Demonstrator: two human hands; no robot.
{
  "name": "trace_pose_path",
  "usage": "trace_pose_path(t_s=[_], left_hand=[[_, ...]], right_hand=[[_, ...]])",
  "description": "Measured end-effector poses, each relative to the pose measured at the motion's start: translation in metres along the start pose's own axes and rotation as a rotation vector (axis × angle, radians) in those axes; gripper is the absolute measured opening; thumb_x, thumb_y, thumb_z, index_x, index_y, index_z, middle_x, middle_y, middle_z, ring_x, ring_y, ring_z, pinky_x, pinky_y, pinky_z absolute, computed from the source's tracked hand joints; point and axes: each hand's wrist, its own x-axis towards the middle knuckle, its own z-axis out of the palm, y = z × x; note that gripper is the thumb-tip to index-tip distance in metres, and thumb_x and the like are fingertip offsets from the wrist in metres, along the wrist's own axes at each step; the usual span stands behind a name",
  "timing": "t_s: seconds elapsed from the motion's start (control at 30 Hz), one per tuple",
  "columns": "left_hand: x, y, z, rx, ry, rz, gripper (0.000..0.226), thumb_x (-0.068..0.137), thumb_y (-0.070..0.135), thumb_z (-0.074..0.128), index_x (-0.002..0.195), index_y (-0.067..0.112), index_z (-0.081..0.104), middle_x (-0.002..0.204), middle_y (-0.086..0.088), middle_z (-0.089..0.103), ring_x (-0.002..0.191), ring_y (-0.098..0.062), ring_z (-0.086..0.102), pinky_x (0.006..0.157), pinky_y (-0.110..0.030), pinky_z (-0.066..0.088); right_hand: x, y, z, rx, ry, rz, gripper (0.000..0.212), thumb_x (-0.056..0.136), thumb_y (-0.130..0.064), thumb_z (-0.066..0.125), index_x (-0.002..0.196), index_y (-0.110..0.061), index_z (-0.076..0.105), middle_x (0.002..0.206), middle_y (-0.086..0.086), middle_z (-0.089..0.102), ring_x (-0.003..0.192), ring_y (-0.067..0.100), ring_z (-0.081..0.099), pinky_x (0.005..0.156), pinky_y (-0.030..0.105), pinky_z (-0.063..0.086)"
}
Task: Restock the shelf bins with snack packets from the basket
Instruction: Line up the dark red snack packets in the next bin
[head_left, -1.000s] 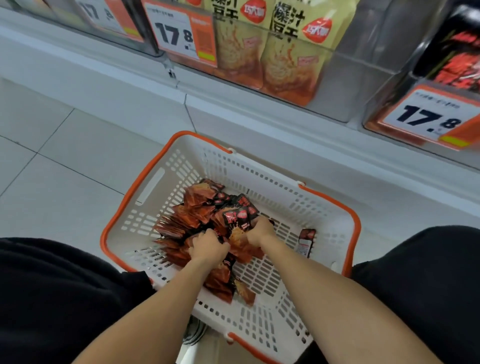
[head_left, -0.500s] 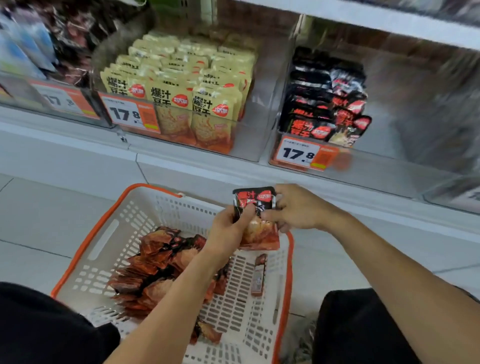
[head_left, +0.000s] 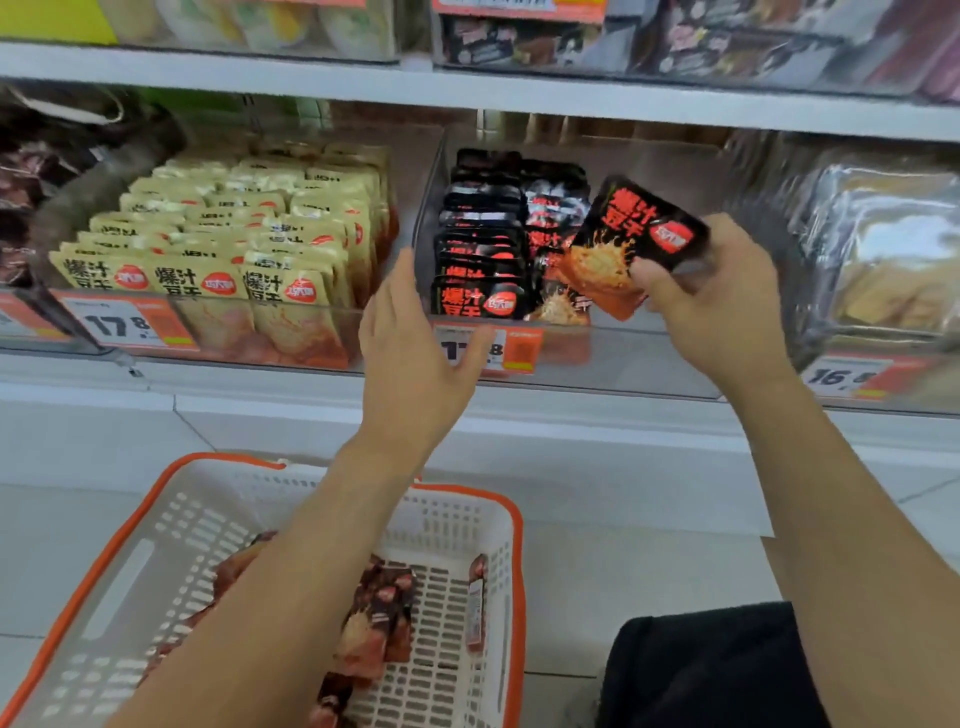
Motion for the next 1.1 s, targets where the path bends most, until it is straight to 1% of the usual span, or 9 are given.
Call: trace_pose_path(t_s=[0.07,0.13,0.27,0.33,0.5,0.63,0.77,0.93,1.1], left_hand=[[-0.001,-0.003,0.011,0.198,0.015,0.031,0.094,0.088,0.048,0.067,0.152,-0.006,0.022,0.147,-0.021,0.043,0.136,-0.034,0.039,0.117,-0.046,0.026],[-0.003,-0.005,0.017,0.296,0.054,0.059,0.095,0.089,0.048,0.066,0.152,-0.007,0.021,0.142,-0.023,0.047,0.133,-0.036,0.042,0.116,-0.048,0.030],[-0.003,-0.007,0.020,0.370,0.089,0.080,0.093,0.091,0.054,0.057,0.152,-0.006,0.021,0.138,-0.022,0.048,0.129,-0.035,0.043,0.114,-0.048,0.033],[-0.003,-0.011,0.021,0.402,0.096,0.099,0.093,0.092,0.056,0.054,0.152,-0.006,0.020,0.137,-0.022,0.048,0.128,-0.035,0.043,0.114,-0.048,0.033],[-0.004,-0.017,0.025,0.423,0.110,0.121,0.091,0.095,0.057,0.051,0.153,-0.005,0.018,0.138,-0.021,0.047,0.130,-0.034,0.042,0.117,-0.046,0.028],[-0.003,-0.018,0.026,0.433,0.110,0.123,0.092,0.095,0.056,0.051,0.154,-0.005,0.017,0.137,-0.022,0.047,0.130,-0.035,0.042,0.119,-0.044,0.023],[-0.003,-0.019,0.024,0.434,0.096,0.132,0.090,0.095,0.054,0.050,0.154,-0.005,0.017,0.138,-0.021,0.047,0.131,-0.034,0.042,0.119,-0.044,0.024],[-0.004,-0.023,0.021,0.412,0.109,0.163,0.085,0.093,0.042,0.055,0.153,-0.005,0.020,0.139,-0.021,0.048,0.128,-0.032,0.042,0.117,-0.044,0.027],[-0.004,-0.024,0.022,0.394,0.128,0.175,0.085,0.090,0.037,0.060,0.153,-0.005,0.021,0.138,-0.020,0.049,0.126,-0.032,0.041,0.117,-0.046,0.028]], right_hand=[[0.009,0.006,0.004,-0.051,-0.086,0.024,0.027,0.085,-0.027,0.076,0.104,-0.017,0.061,0.092,-0.007,0.067,0.080,0.012,0.066,0.079,0.032,0.056],[0.016,0.009,0.009,-0.119,-0.154,0.049,0.028,0.085,-0.020,0.077,0.105,-0.008,0.062,0.091,-0.005,0.065,0.082,0.008,0.060,0.072,0.017,0.043],[0.032,0.013,0.020,-0.277,-0.317,0.147,0.025,0.082,-0.019,0.080,0.083,-0.010,0.057,0.076,0.006,0.066,0.073,0.023,0.060,0.059,0.026,0.038],[0.041,0.012,0.025,-0.346,-0.383,0.206,0.032,0.078,-0.019,0.082,0.072,-0.011,0.051,0.068,0.007,0.059,0.067,0.024,0.054,0.052,0.027,0.036],[0.049,0.007,0.041,-0.441,-0.496,0.340,0.030,0.072,-0.023,0.085,0.073,-0.007,0.059,0.071,0.007,0.059,0.063,0.021,0.054,0.050,0.025,0.039],[0.055,0.007,0.051,-0.331,-0.471,0.405,0.044,0.064,-0.017,0.090,0.096,-0.003,0.064,0.091,0.013,0.072,0.080,0.029,0.071,0.074,0.037,0.059],[0.057,0.006,0.055,-0.177,-0.375,0.465,0.075,0.063,-0.011,0.093,0.119,-0.015,0.044,0.103,0.014,0.066,0.080,0.030,0.070,0.074,0.039,0.058],[0.060,0.003,0.060,-0.167,-0.211,0.422,0.060,0.064,-0.006,0.091,0.106,-0.017,0.050,0.102,0.011,0.066,0.077,0.025,0.065,0.071,0.041,0.058],[0.062,0.003,0.069,-0.267,-0.313,0.417,0.064,0.067,-0.009,0.088,0.113,-0.010,0.043,0.108,0.010,0.059,0.096,0.028,0.061,0.072,0.034,0.047]])
